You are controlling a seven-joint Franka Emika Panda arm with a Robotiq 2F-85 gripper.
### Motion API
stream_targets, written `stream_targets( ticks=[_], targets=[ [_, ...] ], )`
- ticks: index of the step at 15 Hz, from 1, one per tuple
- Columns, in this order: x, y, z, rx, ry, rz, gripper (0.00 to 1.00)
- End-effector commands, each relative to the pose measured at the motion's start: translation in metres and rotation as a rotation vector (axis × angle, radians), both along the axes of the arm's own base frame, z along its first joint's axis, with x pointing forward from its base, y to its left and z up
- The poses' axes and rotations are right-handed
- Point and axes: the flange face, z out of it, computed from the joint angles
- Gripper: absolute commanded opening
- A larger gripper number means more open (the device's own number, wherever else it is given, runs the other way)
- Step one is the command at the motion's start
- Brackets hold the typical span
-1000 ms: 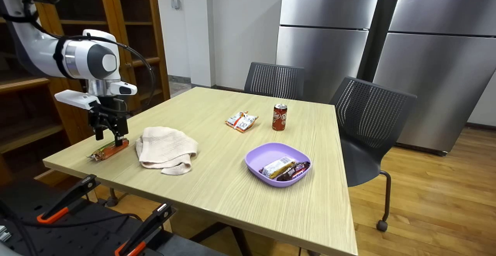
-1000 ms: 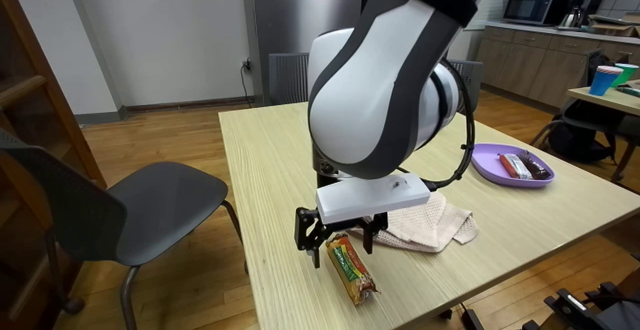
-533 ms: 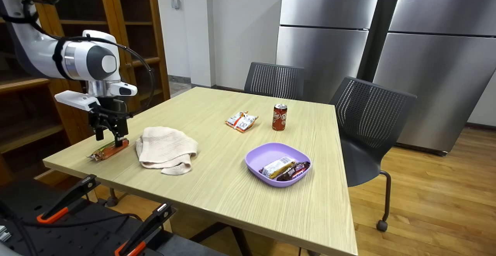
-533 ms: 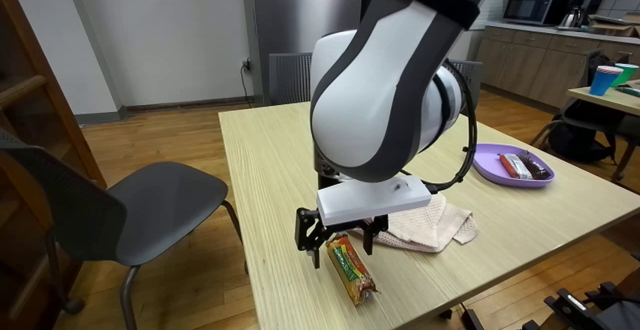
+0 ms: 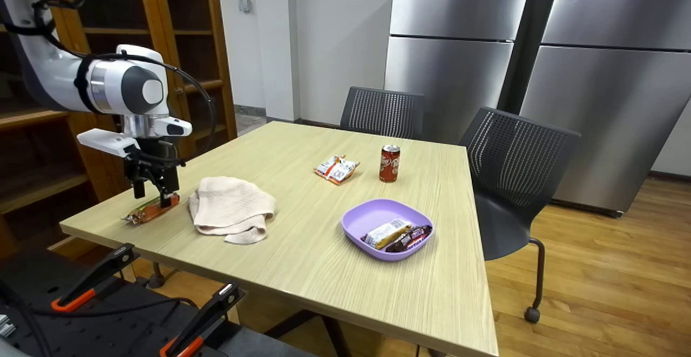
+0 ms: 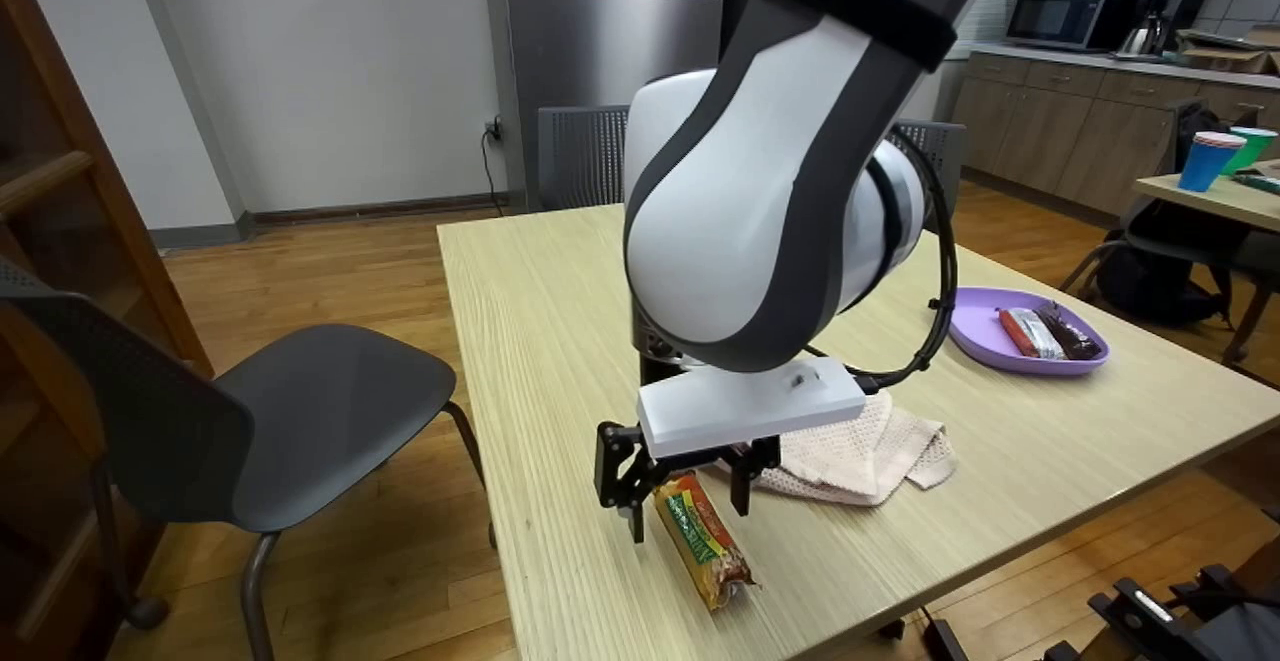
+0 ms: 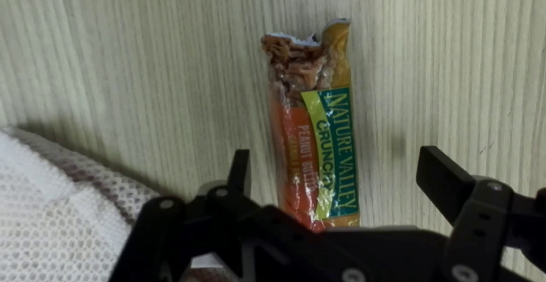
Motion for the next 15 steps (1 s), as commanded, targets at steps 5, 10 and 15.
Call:
stream_targets(
  ticks=[5,10,15],
  targets=[
    [-0.003,0.000,0.002,0.001,-0.013,-0.022,0.42],
    [-0.003,0.001,0.007,0.008,-0.023,-0.021,0.16],
    [0.001,0.000,0.032,0.041,-0.069,-0.010,0.16]
  ],
)
